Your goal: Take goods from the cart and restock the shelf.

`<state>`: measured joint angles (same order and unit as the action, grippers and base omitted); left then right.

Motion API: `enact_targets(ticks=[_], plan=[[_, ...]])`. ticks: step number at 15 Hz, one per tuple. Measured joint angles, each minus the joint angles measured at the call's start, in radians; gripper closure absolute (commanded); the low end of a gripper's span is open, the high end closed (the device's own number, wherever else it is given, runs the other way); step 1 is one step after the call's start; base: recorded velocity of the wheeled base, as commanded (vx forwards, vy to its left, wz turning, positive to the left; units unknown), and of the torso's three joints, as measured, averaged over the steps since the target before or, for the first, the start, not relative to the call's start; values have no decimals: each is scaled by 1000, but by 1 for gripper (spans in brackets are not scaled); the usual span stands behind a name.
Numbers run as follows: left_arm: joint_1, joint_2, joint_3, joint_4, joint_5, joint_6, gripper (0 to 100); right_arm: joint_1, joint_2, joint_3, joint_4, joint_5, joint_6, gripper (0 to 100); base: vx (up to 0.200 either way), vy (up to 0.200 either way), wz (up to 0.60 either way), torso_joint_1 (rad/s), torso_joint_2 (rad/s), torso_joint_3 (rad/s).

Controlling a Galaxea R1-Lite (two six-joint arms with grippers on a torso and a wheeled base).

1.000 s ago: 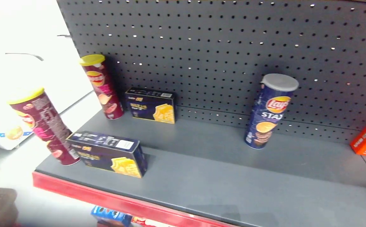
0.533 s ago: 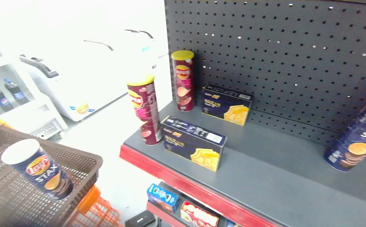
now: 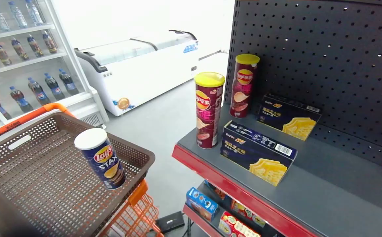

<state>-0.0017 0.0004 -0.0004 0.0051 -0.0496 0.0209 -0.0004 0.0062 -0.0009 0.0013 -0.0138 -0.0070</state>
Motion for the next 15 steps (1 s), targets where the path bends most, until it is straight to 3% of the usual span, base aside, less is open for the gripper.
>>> enact_targets(ticks=[12, 15], plan=[[0, 0, -7, -1, -10, 8, 0, 0, 0, 0, 0, 0, 1, 0, 0, 0, 0, 0, 0, 0], [-1, 29, -132, 23, -53, 46, 0, 0, 0, 0, 0, 0, 1, 0, 0, 0, 0, 0, 0, 0]])
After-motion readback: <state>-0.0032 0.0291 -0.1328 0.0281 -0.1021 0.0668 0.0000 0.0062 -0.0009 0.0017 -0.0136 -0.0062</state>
